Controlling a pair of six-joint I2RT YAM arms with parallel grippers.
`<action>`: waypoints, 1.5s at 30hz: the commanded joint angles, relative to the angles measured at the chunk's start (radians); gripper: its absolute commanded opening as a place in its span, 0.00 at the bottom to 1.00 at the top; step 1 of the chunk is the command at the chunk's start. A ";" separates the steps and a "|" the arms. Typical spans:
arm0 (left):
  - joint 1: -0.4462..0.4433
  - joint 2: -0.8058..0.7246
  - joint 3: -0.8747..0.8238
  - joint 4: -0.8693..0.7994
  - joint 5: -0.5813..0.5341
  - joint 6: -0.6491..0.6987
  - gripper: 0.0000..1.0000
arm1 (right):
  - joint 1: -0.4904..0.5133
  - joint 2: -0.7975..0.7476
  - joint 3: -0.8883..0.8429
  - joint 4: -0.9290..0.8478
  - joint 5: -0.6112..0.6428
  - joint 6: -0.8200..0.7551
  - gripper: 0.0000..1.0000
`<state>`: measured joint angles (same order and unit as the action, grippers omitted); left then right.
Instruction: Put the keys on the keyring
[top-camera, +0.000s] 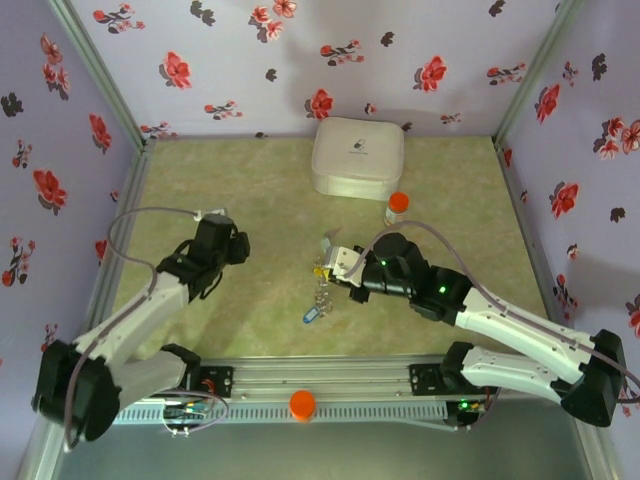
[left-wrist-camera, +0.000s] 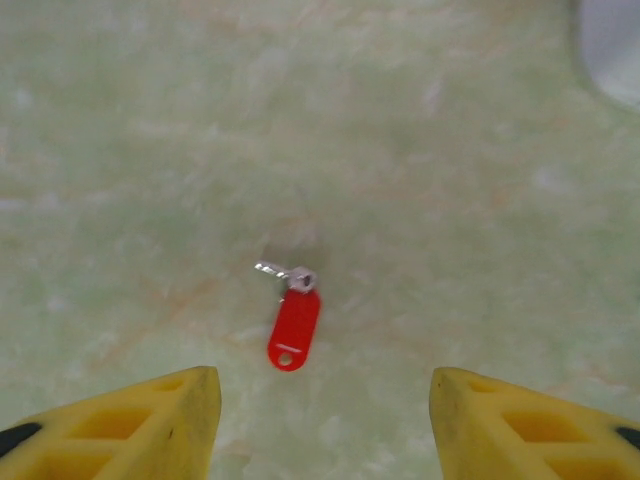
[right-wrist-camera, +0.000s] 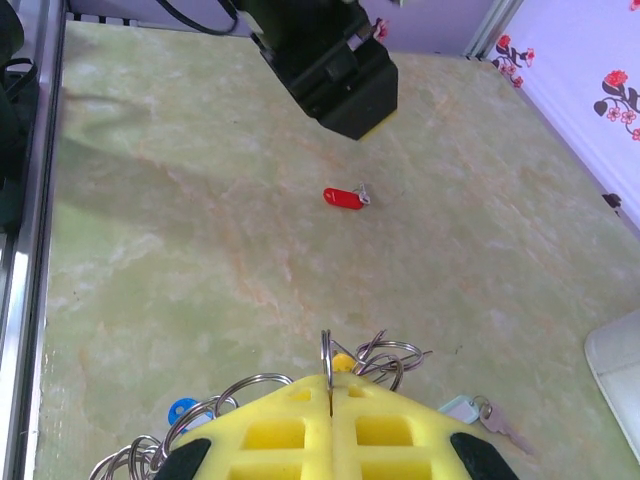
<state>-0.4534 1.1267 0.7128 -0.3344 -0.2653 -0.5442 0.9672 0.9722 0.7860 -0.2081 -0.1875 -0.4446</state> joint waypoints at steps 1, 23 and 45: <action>0.046 0.127 0.076 -0.080 0.120 -0.039 0.57 | 0.010 -0.008 0.004 0.050 -0.022 0.024 0.00; 0.110 0.654 0.300 -0.045 0.131 0.132 0.39 | 0.024 -0.021 -0.017 0.078 -0.038 0.044 0.00; -0.084 0.321 0.172 -0.166 0.138 0.075 0.25 | 0.025 -0.016 -0.019 0.078 -0.033 0.050 0.00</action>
<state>-0.5430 1.4799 0.8864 -0.4782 -0.0971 -0.4641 0.9829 0.9722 0.7677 -0.1848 -0.2131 -0.4152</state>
